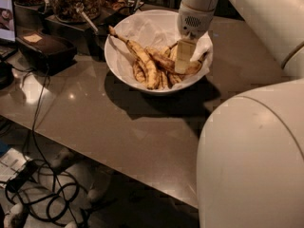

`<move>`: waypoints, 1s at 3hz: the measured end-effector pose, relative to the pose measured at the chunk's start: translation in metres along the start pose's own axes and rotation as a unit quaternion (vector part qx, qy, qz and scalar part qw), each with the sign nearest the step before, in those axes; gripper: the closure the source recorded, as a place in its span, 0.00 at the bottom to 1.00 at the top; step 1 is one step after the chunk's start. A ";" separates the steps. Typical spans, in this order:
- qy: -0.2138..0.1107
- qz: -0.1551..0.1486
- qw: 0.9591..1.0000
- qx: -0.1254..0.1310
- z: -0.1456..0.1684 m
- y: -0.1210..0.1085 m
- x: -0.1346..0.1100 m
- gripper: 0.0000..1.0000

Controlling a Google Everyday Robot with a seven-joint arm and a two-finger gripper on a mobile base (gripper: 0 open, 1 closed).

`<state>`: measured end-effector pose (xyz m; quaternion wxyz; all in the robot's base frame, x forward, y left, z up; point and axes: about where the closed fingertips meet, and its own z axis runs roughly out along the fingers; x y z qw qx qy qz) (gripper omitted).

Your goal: Pick banana from white bowl

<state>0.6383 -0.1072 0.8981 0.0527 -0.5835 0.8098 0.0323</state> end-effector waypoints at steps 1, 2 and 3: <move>0.004 0.002 1.000 -0.004 0.007 -0.003 0.001 0.45; 0.007 0.004 1.000 -0.009 0.013 -0.005 0.002 0.45; 0.012 0.004 1.000 -0.010 0.019 -0.005 0.004 0.64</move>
Offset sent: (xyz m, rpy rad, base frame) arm -0.0239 -0.0172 -0.0147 -0.0513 0.1458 0.0000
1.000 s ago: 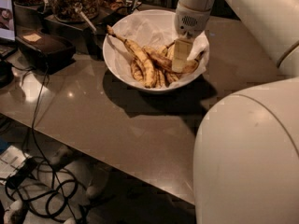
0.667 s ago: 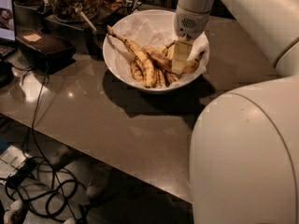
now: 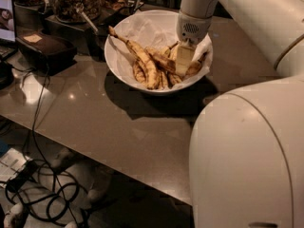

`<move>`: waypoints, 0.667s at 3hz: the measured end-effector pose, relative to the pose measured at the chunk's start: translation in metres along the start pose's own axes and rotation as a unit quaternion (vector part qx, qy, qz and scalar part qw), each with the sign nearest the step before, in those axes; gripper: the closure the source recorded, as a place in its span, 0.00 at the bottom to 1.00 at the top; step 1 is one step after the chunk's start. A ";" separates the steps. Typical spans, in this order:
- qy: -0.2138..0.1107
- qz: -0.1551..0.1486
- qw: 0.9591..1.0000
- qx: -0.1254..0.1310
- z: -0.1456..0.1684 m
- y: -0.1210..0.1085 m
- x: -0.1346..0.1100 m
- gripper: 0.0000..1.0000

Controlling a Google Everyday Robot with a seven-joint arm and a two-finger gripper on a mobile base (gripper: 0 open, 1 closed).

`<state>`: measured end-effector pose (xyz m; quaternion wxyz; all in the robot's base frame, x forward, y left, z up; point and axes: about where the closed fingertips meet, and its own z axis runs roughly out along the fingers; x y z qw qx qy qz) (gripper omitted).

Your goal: Pick banana from white bowl

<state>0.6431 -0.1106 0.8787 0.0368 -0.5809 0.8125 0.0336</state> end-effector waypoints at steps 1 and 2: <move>0.007 -0.003 1.000 0.005 0.001 0.002 0.002 0.88; 0.007 -0.003 1.000 0.005 0.001 0.002 0.002 1.00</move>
Offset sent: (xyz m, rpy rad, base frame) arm -0.0018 -0.0009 -0.0011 -0.0135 -0.0048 0.0034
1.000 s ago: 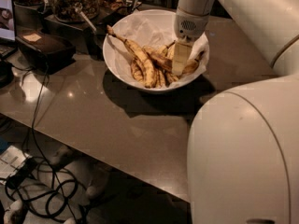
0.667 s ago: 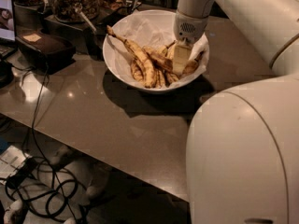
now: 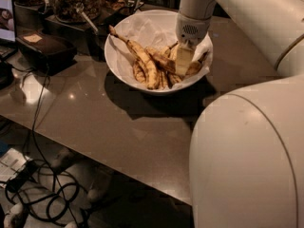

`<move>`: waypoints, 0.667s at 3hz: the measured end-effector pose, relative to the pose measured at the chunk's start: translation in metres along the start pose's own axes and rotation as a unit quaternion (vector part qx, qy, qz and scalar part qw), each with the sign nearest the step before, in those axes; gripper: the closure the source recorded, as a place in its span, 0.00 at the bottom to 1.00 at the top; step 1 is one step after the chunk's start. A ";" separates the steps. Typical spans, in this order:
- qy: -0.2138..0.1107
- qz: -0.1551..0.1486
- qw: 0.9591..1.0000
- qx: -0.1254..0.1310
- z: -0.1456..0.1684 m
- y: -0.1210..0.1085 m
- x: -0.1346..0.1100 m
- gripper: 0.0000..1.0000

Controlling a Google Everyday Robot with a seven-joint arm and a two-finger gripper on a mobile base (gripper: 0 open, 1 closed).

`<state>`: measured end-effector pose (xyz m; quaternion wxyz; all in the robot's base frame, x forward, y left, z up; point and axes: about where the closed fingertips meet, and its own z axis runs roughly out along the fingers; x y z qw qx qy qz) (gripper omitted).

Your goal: Pick banana from white bowl

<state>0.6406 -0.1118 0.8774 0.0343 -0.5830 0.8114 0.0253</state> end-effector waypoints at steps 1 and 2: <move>-0.030 -0.001 0.999 0.019 -0.014 0.002 0.000 1.00; -0.078 0.015 0.996 0.043 -0.054 0.025 0.009 1.00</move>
Offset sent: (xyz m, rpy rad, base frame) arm -0.0462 -0.0123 0.0644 0.1132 -0.1093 -0.0487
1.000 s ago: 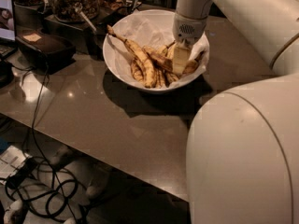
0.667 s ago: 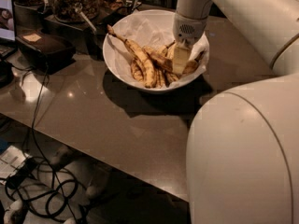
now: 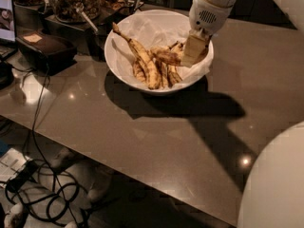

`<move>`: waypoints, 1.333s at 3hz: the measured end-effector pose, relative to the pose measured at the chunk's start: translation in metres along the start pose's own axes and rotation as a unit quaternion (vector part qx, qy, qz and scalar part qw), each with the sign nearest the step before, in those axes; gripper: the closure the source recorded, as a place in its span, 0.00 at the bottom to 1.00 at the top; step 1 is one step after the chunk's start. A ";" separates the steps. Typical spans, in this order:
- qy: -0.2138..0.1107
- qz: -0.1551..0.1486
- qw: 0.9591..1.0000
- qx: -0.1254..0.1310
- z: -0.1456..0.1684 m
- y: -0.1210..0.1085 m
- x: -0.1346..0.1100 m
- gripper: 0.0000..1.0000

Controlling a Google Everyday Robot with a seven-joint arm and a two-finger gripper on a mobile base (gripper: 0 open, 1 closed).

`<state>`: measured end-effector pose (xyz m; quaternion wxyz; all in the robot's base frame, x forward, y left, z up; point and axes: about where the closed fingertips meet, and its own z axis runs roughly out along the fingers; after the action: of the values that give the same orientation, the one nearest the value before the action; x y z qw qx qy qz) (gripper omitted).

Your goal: Pick banana from white bowl

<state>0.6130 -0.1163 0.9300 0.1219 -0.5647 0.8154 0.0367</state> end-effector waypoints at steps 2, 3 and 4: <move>-0.032 -0.036 0.999 0.000 -0.019 0.009 -0.011 1.00; -0.076 -0.075 0.994 -0.023 -0.041 0.029 -0.012 1.00; -0.083 -0.076 0.993 -0.020 -0.040 0.028 -0.017 1.00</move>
Offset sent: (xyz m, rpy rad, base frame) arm -0.0308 0.0158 0.0544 0.1106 -0.0647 0.1822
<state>0.5866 -0.0988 0.9706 0.1802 -0.6226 0.7561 0.0906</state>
